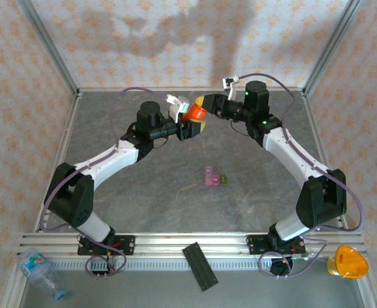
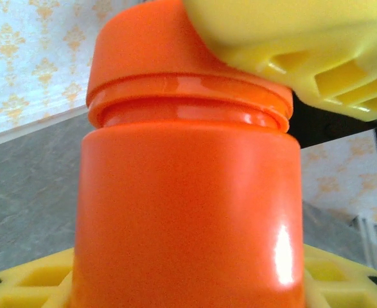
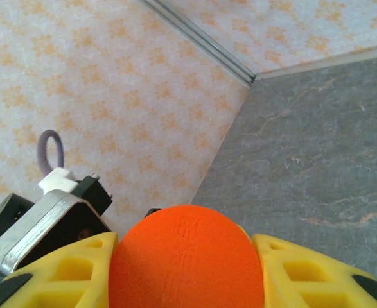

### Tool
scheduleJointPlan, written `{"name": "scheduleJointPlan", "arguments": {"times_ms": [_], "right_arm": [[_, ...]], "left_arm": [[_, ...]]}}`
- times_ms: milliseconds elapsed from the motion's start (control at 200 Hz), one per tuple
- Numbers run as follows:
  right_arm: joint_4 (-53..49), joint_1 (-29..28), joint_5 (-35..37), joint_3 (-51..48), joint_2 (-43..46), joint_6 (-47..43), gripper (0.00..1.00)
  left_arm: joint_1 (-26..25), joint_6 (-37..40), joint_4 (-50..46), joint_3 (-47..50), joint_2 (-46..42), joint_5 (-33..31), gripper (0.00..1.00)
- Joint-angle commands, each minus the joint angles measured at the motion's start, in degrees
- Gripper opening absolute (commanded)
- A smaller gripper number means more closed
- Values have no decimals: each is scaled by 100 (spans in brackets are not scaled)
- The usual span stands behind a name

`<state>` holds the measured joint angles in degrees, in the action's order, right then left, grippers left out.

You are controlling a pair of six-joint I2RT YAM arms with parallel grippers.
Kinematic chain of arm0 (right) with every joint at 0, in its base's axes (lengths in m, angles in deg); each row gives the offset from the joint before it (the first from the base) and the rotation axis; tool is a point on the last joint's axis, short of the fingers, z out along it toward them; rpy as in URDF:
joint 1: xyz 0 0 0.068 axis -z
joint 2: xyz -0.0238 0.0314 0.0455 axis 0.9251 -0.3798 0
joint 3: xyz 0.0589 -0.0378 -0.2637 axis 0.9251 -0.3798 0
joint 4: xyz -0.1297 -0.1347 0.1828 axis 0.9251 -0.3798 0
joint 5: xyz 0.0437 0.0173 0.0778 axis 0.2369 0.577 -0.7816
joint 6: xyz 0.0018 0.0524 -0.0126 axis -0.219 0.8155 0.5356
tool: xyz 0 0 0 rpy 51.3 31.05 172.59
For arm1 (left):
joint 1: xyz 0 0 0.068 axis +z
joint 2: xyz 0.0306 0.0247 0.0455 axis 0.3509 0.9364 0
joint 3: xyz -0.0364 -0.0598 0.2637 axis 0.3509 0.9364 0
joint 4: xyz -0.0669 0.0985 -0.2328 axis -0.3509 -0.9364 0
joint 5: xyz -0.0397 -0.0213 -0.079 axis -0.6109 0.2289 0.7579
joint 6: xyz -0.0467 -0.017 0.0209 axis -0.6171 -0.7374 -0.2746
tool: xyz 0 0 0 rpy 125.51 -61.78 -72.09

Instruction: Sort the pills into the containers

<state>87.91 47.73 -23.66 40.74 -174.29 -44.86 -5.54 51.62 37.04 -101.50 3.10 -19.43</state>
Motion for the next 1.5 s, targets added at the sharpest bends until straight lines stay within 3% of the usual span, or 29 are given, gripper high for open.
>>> {"name": "scheduleJointPlan", "arguments": {"times_ms": [0,110,260,355,515,696,1131,1496], "right_arm": [[78,175,23,401,142,-488,32],[-297,179,76,551,146,-661,35],[-561,177,415,632,190,-350,72],[-813,170,806,711,280,-80,82],[-1841,168,1713,1046,242,552,83],[-2763,-49,2250,1367,-26,984,84],[-2757,-531,2228,1306,-412,1271,83],[-2332,-625,1941,1000,-414,1500,65]], "left_arm": [[71,-523,778,28,-96,427,0],[74,-359,567,-23,-87,298,0],[62,198,-98,-172,-147,-127,0],[46,704,-463,-213,-208,-567,0],[-52,1636,-1159,-314,-254,-1331,0],[-247,2362,-1578,-398,-198,-1909,0],[-380,2617,-1674,-456,-105,-2134,0],[-415,2618,-1673,-528,-9,-2136,0]]}}
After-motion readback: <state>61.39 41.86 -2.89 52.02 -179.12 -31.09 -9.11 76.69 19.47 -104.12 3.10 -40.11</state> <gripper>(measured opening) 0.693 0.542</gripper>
